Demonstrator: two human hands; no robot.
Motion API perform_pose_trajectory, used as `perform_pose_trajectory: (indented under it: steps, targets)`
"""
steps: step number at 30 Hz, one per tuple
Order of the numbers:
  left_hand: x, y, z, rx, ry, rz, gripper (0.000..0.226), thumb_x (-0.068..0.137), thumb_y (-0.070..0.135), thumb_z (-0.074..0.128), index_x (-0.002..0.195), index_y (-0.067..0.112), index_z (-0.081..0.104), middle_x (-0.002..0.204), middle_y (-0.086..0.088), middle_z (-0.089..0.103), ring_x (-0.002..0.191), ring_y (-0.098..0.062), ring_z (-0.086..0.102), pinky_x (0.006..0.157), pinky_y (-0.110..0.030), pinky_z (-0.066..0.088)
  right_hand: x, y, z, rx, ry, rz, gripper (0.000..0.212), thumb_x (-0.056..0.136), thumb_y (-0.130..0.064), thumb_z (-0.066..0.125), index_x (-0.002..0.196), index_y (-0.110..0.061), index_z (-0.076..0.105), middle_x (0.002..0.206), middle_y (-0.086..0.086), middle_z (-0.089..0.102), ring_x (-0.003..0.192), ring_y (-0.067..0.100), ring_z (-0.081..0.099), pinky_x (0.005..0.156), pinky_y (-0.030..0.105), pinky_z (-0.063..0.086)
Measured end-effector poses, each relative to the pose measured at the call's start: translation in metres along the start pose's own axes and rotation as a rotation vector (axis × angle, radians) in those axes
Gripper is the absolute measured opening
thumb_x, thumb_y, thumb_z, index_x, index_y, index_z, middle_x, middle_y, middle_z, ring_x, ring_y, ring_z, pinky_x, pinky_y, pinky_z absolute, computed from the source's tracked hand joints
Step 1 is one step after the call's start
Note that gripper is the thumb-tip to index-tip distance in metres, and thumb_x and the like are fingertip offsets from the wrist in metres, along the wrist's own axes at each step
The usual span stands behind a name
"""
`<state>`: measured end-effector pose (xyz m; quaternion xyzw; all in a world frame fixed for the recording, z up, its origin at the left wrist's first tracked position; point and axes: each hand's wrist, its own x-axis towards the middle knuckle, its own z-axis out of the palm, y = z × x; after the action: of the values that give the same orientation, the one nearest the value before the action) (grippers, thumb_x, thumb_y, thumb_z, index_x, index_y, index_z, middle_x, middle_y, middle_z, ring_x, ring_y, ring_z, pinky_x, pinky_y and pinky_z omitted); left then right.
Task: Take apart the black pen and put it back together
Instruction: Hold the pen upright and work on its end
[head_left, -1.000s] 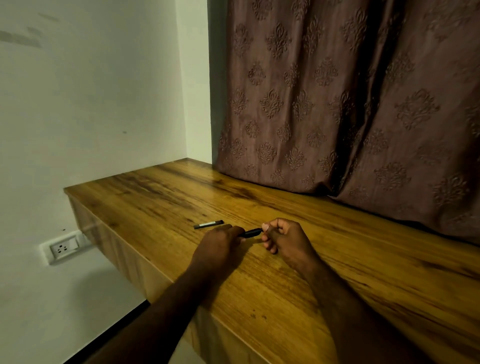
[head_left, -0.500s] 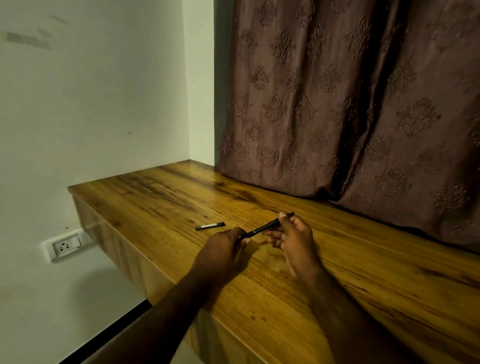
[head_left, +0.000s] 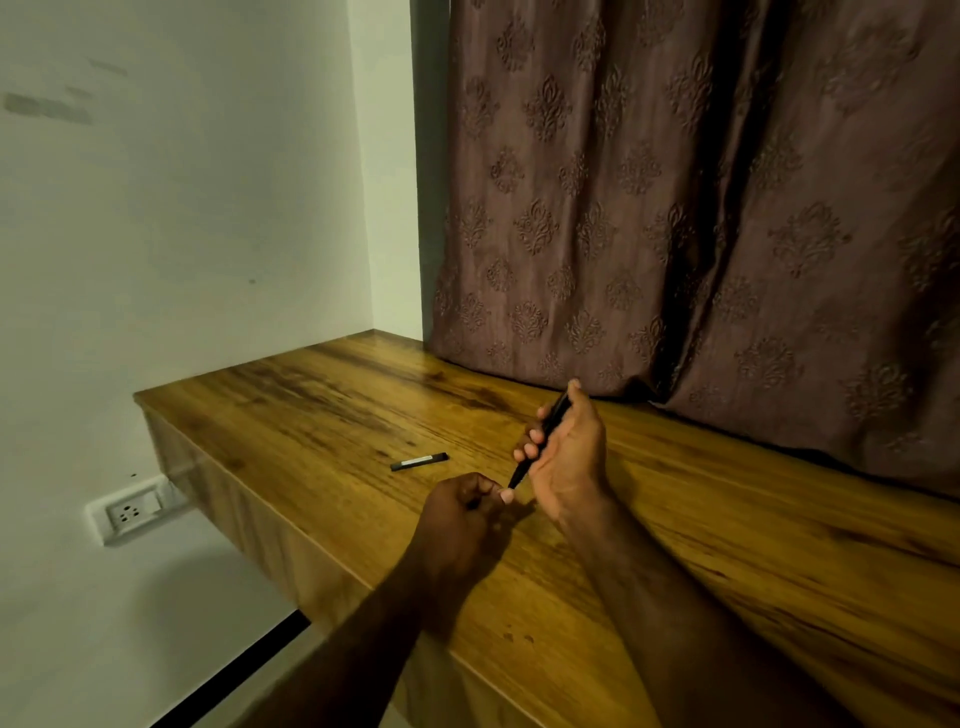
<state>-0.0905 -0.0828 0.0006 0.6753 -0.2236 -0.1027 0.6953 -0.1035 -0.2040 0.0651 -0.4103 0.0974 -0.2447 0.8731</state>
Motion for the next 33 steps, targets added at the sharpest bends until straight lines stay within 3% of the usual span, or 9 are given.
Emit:
perform_pose_trajectory:
  steps: [3, 9, 14, 23, 30, 33]
  targets:
    - [0.001, 0.006, -0.001, -0.070, -0.005, -0.066, 0.013, 0.093, -0.003, 0.051, 0.083, -0.005, 0.060, 0.057, -0.003, 0.061, 0.047, -0.005, 0.056, 0.044, -0.018, 0.046, 0.009, -0.013, 0.003, 0.005, -0.077, -0.024, 0.060, 0.089, -0.066, 0.037, 0.058, -0.015, 0.044, 0.045, -0.001, 0.033, 0.039, 0.014, 0.028, 0.046, 0.027, 0.027]
    - [0.004, 0.009, 0.001, 0.025, 0.036, -0.108, 0.021, 0.089, -0.015, 0.039, 0.092, -0.010, 0.059, 0.060, -0.007, 0.056, 0.040, 0.000, 0.051, 0.040, -0.012, 0.042, 0.014, -0.022, -0.004, 0.043, -0.133, -0.069, 0.057, 0.086, -0.060, 0.035, 0.050, -0.016, 0.037, 0.038, -0.003, 0.025, 0.032, 0.013, 0.018, 0.040, 0.018, 0.019]
    - [0.009, 0.005, -0.001, 0.100, 0.065, -0.117, 0.024, 0.083, -0.014, 0.041, 0.090, -0.006, 0.063, 0.067, -0.012, 0.060, 0.051, -0.011, 0.053, 0.048, -0.020, 0.044, 0.012, -0.022, -0.004, 0.008, -0.164, -0.072, 0.053, 0.083, -0.055, 0.033, 0.046, -0.017, 0.031, 0.037, -0.004, 0.018, 0.034, 0.014, 0.011, 0.042, 0.016, 0.014]
    - [0.015, -0.001, -0.004, 0.161, 0.058, -0.100, 0.030, 0.080, -0.013, 0.044, 0.082, 0.008, 0.066, 0.066, -0.002, 0.066, 0.052, -0.004, 0.057, 0.051, -0.018, 0.046, 0.009, -0.019, -0.003, -0.016, -0.191, -0.064, 0.055, 0.083, -0.058, 0.033, 0.045, -0.019, 0.030, 0.037, -0.004, 0.019, 0.033, 0.013, 0.011, 0.042, 0.015, 0.015]
    - [0.011, 0.002, -0.004, 0.009, 0.029, -0.150, 0.028, 0.079, -0.017, 0.040, 0.081, -0.002, 0.064, 0.057, -0.001, 0.063, 0.049, -0.009, 0.056, 0.044, -0.021, 0.046, 0.009, -0.021, -0.002, 0.005, -0.179, -0.055, 0.055, 0.083, -0.058, 0.034, 0.045, -0.019, 0.031, 0.037, -0.005, 0.019, 0.034, 0.013, 0.011, 0.041, 0.015, 0.017]
    - [0.011, 0.002, -0.004, 0.027, 0.028, -0.134, 0.027, 0.080, -0.016, 0.042, 0.081, -0.001, 0.065, 0.060, -0.002, 0.062, 0.053, -0.010, 0.056, 0.047, -0.021, 0.047, 0.009, -0.022, -0.003, 0.040, -0.163, -0.060, 0.059, 0.085, -0.062, 0.033, 0.046, -0.018, 0.032, 0.037, -0.004, 0.019, 0.034, 0.013, 0.011, 0.041, 0.016, 0.015]
